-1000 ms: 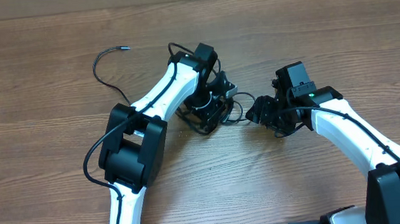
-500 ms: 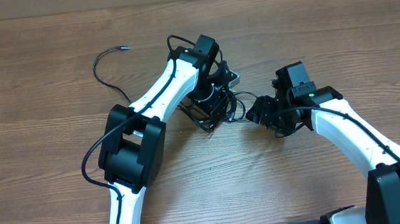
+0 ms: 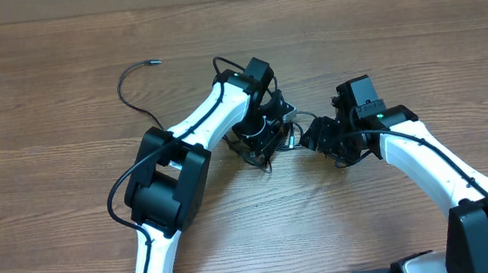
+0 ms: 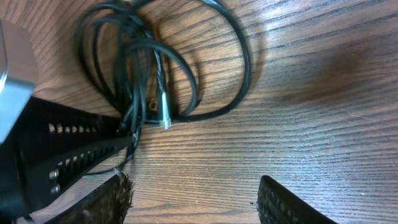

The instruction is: Untangle cables

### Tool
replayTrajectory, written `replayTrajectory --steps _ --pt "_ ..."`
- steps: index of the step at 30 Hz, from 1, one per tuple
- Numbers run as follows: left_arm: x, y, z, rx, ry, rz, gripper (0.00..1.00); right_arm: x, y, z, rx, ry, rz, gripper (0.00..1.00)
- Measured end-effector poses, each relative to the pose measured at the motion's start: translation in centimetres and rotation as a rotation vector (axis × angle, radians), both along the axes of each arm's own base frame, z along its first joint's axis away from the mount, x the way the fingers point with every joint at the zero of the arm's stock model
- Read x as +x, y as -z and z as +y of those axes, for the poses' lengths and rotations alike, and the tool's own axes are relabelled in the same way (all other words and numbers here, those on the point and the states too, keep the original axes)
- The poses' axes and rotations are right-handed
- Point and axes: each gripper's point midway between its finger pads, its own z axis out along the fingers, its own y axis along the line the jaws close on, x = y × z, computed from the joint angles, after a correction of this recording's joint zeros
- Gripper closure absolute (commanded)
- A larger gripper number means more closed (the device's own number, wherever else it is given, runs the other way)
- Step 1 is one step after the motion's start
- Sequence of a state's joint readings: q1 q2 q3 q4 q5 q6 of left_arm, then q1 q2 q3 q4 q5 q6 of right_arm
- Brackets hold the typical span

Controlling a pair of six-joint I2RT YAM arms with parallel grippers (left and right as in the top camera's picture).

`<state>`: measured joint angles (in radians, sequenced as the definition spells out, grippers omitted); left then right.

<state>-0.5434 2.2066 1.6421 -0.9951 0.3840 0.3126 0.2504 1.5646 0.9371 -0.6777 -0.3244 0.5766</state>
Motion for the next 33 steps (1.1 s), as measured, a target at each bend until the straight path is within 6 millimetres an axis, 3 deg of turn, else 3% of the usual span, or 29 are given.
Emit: replayTrajectory --steps 4,7,10,11,17,23,27,33 --pt "-0.4 -0.5 0.3 0.009 -0.013 0.034 0.96 0.0 0.0 0.0 0.0 0.0 0.001 0.36" --pt "0.1 -2.1 0.3 -0.012 -0.04 0.058 0.96 0.0 0.0 0.0 0.0 0.001 0.001 0.36" --pt "1.7 -5.1 -0.1 -0.09 -0.069 0.056 0.96 0.0 0.0 0.0 0.0 0.0 0.0 0.36" --pt "2.7 -6.9 -0.3 -0.151 -0.078 0.049 0.96 0.0 0.0 0.0 0.0 0.001 0.001 0.36" --pt "4.1 -12.1 0.1 -0.342 -0.08 0.077 0.96 0.0 0.0 0.0 0.0 0.0 0.001 0.32" --pt "3.5 -13.0 1.0 -0.38 -0.096 0.133 0.96 0.6 -0.3 0.4 0.021 -0.004 -0.026 0.22" --pt "2.6 -13.2 1.2 -0.371 -0.1 0.179 0.96 2.6 -2.0 2.2 0.12 -0.037 -0.129 0.21" --pt "2.2 -13.2 1.4 -0.366 -0.102 0.195 0.96 5.3 -7.0 6.3 0.37 -0.162 -0.331 0.23"
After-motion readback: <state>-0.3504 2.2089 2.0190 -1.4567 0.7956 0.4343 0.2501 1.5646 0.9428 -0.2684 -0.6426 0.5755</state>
